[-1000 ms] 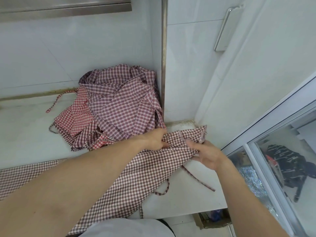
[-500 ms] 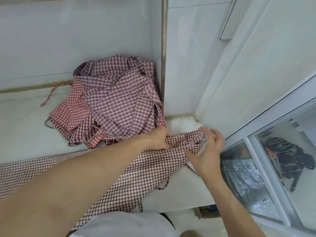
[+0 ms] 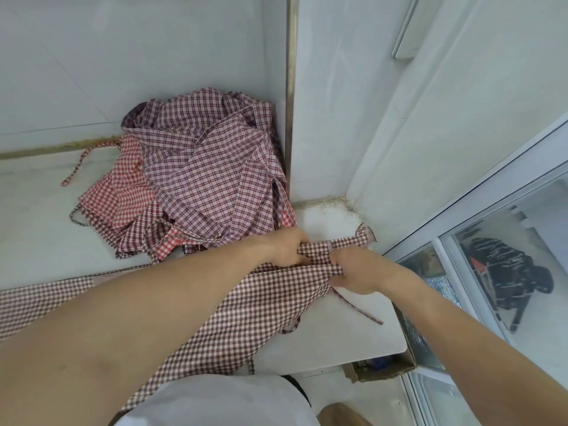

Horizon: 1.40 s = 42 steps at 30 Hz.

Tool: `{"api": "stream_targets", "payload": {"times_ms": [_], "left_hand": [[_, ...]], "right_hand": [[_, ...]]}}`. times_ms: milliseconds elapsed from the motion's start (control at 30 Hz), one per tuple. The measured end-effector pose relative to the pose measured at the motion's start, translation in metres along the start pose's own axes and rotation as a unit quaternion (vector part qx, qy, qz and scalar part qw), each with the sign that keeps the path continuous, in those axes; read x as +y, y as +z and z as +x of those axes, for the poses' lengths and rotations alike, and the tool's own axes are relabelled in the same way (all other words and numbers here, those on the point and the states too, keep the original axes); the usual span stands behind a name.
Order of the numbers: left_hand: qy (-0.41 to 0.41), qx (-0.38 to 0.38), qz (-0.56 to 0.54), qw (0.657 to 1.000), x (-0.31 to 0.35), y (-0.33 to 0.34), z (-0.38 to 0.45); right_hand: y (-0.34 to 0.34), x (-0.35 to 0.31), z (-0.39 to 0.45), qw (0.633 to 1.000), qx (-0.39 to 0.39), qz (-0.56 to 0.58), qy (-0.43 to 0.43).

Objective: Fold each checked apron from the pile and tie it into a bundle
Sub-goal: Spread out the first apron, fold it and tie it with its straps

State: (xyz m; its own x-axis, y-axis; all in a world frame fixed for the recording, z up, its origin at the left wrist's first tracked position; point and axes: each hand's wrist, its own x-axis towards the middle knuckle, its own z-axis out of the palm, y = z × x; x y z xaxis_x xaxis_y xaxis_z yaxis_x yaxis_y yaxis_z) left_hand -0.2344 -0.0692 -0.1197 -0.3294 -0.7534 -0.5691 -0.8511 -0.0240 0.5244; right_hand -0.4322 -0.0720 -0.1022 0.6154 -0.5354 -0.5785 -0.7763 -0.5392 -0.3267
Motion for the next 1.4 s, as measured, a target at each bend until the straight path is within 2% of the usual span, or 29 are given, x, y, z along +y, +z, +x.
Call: {"api": "stream_targets", "payload": {"times_ms": [100, 233, 333, 433, 500, 567, 633, 700, 800, 867, 967, 1067, 1133, 1167, 1233, 1333, 1400], "left_hand": [[-0.008, 0.022, 0.037, 0.999, 0.000, 0.006, 0.004], [-0.021, 0.030, 0.017, 0.999, -0.001, 0.018, 0.009], [-0.031, 0.029, -0.024, 0.999, -0.007, 0.023, 0.011], [-0.030, -0.009, 0.006, 0.999, -0.016, 0.022, 0.006], [-0.032, -0.008, 0.014, 0.999, -0.023, 0.024, 0.002], [-0.026, 0.042, 0.023, 0.999, -0.030, 0.032, -0.007], [0.023, 0.148, 0.063, 0.987, -0.035, 0.044, -0.019], [0.091, 0.263, 0.092, 0.956, -0.043, 0.057, -0.038], [0.123, 0.328, 0.083, 0.933, -0.066, 0.068, -0.067], [0.061, 0.330, 0.055, 0.940, -0.088, 0.073, -0.090], [-0.085, 0.294, 0.066, 0.950, -0.123, 0.079, -0.119], [-0.294, 0.238, 0.089, 0.921, -0.154, 0.090, -0.146], [-0.367, 0.198, 0.049, 0.908, -0.171, 0.101, -0.157], [-0.375, 0.179, 0.029, 0.909, -0.177, 0.107, -0.162], [-0.364, 0.149, 0.019, 0.919, -0.184, 0.111, -0.166], [-0.353, 0.117, 0.009, 0.928, -0.186, 0.111, -0.167], [-0.347, 0.120, 0.001, 0.930, -0.187, 0.111, -0.169]], "right_hand": [[-0.003, 0.007, 0.009, 0.998, -0.061, 0.017, 0.020], [0.008, 0.017, 0.027, 0.996, -0.061, 0.026, 0.052], [0.024, 0.028, 0.038, 0.996, 0.005, 0.039, 0.079], [0.041, 0.035, 0.044, 0.991, 0.092, -0.002, 0.099], [0.050, 0.036, 0.047, 0.984, 0.144, -0.034, 0.099], [0.054, 0.036, 0.050, 0.979, 0.165, -0.065, 0.099], [0.054, 0.037, 0.052, 0.978, 0.165, -0.082, 0.101], [0.053, 0.037, 0.053, 0.978, 0.164, -0.083, 0.099], [0.052, 0.038, 0.054, 0.979, 0.158, -0.076, 0.104], [0.050, 0.036, 0.053, 0.979, 0.149, -0.083, 0.110], [0.045, 0.032, 0.052, 0.978, 0.135, -0.093, 0.126], [0.038, 0.029, 0.056, 0.979, 0.122, -0.083, 0.142], [0.029, 0.034, 0.059, 0.975, 0.112, -0.092, 0.166], [0.025, 0.034, 0.060, 0.968, 0.126, -0.122, 0.179], [0.021, 0.033, 0.062, 0.934, 0.236, -0.180, 0.197], [0.029, -0.002, 0.056, 0.867, 0.454, -0.086, 0.189], [0.049, -0.051, 0.051, 0.835, 0.536, -0.023, 0.124]]}}
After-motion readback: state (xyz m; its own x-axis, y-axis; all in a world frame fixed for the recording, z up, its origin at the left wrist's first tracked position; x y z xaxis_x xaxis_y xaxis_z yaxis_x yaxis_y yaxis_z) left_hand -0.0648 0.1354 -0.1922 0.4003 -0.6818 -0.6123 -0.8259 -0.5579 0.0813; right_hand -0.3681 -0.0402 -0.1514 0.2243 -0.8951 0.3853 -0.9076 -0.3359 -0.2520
